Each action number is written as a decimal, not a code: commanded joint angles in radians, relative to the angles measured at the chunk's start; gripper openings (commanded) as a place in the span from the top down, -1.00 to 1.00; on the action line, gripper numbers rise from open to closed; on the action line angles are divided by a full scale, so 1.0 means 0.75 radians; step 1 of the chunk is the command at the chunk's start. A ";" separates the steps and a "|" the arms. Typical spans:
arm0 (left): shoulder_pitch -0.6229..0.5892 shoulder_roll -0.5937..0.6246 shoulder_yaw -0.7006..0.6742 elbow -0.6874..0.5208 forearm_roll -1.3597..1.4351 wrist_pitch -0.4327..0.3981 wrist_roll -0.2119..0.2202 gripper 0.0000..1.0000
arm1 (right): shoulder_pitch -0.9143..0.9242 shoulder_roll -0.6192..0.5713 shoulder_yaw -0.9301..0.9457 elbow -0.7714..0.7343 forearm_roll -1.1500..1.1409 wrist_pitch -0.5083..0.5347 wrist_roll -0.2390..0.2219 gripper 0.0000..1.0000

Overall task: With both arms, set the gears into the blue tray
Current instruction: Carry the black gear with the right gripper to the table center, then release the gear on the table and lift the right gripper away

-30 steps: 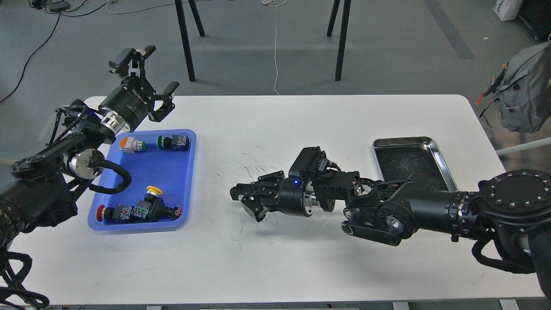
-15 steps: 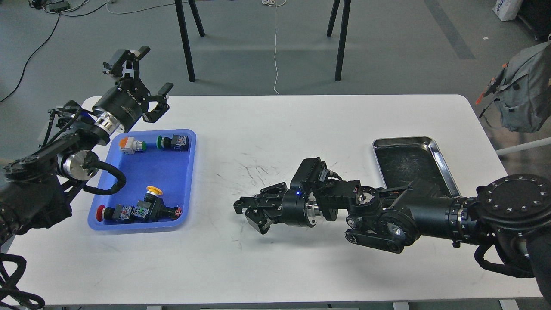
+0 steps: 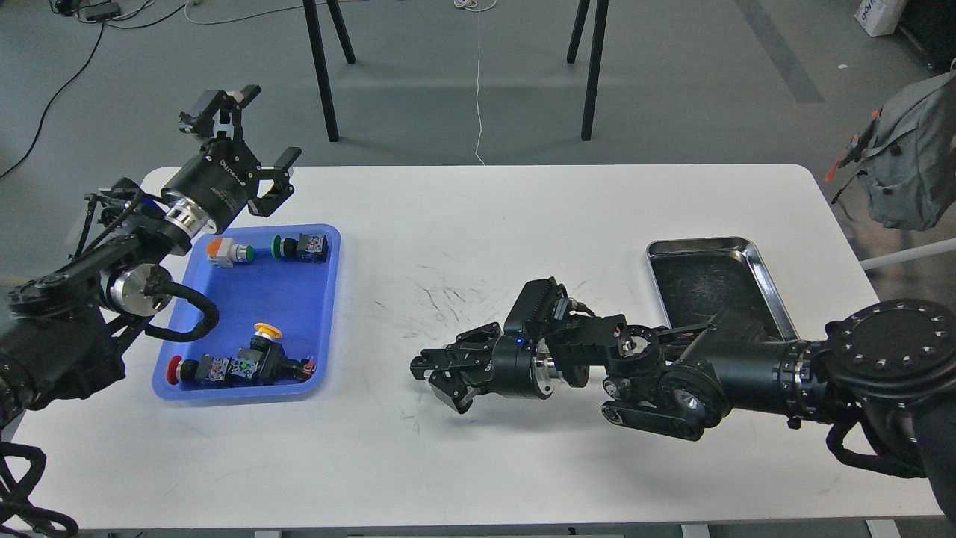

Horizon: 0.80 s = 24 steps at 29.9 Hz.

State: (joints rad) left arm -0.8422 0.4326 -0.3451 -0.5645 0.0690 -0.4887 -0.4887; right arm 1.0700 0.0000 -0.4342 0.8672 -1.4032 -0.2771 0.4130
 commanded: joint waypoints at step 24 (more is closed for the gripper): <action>0.000 0.057 -0.080 0.035 -0.025 0.000 0.000 -1.00 | 0.062 -0.055 0.293 0.024 0.359 0.032 0.071 -0.75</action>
State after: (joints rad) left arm -0.8454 0.4698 -0.4041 -0.5469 0.0413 -0.4887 -0.4887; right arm 1.1156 -0.0231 -0.2406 0.8842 -1.2484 -0.2548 0.4682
